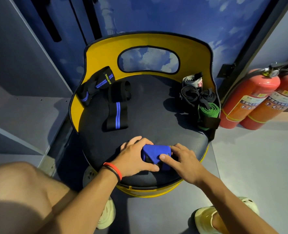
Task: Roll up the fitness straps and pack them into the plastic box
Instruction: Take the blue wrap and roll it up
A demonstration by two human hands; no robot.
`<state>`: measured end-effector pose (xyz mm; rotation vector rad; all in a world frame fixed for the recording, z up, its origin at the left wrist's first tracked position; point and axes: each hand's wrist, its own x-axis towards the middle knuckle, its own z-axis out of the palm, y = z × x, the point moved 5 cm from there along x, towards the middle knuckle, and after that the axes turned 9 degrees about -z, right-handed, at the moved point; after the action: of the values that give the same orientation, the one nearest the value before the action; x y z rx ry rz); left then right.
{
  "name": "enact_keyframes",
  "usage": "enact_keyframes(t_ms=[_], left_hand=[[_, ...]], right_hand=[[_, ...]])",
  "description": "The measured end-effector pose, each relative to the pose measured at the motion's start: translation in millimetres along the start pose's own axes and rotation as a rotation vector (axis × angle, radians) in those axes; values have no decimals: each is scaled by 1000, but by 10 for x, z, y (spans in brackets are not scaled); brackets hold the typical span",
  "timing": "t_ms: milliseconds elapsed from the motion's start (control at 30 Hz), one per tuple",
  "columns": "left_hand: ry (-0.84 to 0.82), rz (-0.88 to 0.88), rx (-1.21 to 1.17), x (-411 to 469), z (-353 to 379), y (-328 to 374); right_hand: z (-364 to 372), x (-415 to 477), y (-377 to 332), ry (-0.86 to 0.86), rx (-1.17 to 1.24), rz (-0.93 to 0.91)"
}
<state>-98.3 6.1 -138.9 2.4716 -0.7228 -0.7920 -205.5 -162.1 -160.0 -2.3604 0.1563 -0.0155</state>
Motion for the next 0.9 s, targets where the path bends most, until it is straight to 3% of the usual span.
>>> enact_keyframes(t_ms=[200,367,500,600,900], left_hand=[[-64,56,52,134,-3,-12],[-122,52,113,217,5,13],[-54,76,97,208,7,65],[11,192,-14,100,16,103],[81,319,161,212,35,187]], right_hand=[[-60,-14,-127,33,74,-151],[-99,-50,-67,-69,-166,-163],[-74,-23,-26,-20,-215,-144],[-84,-58,31,59,-244,-124],[-157,23,107,52,-248,-49]])
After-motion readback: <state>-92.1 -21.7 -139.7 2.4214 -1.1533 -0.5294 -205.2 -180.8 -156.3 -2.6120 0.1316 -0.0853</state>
